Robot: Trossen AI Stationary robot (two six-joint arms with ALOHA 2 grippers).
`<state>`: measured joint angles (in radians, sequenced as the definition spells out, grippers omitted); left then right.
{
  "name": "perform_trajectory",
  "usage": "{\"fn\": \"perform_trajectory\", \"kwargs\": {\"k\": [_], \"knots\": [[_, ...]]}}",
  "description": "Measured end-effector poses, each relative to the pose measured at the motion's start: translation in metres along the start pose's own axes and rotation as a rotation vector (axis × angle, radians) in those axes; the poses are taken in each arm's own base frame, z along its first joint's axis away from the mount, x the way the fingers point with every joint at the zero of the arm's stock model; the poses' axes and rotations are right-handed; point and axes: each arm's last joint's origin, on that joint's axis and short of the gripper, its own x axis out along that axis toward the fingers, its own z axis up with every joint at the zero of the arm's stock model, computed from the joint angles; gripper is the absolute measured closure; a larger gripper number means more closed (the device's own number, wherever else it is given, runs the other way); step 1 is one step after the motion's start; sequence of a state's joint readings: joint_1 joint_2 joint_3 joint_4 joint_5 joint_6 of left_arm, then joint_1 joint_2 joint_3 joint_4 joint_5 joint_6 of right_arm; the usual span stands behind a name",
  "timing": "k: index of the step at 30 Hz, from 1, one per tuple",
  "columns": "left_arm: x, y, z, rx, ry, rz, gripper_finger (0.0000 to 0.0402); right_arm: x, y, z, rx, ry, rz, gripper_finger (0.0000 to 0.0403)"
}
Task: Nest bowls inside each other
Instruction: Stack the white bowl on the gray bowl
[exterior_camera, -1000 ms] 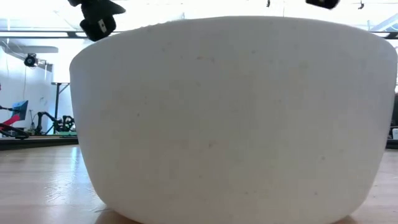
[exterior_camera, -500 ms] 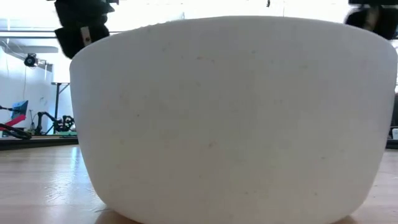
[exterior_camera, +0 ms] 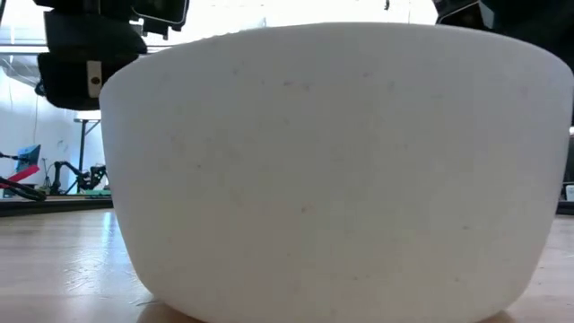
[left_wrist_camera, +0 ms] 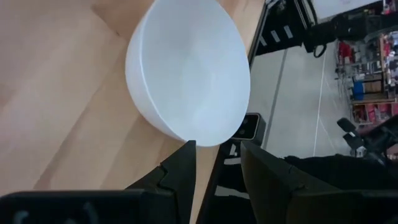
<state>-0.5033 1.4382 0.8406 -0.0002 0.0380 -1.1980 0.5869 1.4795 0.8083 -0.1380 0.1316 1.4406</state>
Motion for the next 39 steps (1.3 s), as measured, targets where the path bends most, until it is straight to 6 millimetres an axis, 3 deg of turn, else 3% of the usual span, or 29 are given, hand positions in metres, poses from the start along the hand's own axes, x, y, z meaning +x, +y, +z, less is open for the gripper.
{"fn": "perform_trajectory", "kwargs": {"k": [5,12,18,22,30,35,39], "knots": [[-0.002,0.000,-0.003,0.012,0.000,-0.001,0.0291,0.021,0.013,-0.001,-0.004,0.003,-0.028,0.0337],[-0.011,-0.004,-0.002,0.150,-0.013,-0.026,0.0291,0.049,0.034,-0.001,0.047,0.003,-0.052,0.0280],[-0.021,-0.008,-0.002,0.246,-0.006,-0.062,0.0291,0.066,0.049,-0.001,0.071,0.013,-0.185,0.0266],[-0.028,-0.006,-0.002,0.298,-0.006,-0.064,0.0291,0.073,0.058,-0.001,0.059,0.023,-0.299,0.0275],[-0.041,-0.002,-0.005,0.351,-0.006,-0.067,0.0291,0.099,0.075,-0.001,0.046,0.048,-0.314,0.0306],[-0.046,-0.001,-0.005,0.359,0.003,-0.053,0.0291,0.114,0.078,-0.002,0.054,0.088,-0.321,0.0354],[-0.048,-0.001,-0.006,0.382,0.009,-0.053,0.0291,0.111,0.083,0.001,0.051,0.090,-0.308,0.0389]]}}
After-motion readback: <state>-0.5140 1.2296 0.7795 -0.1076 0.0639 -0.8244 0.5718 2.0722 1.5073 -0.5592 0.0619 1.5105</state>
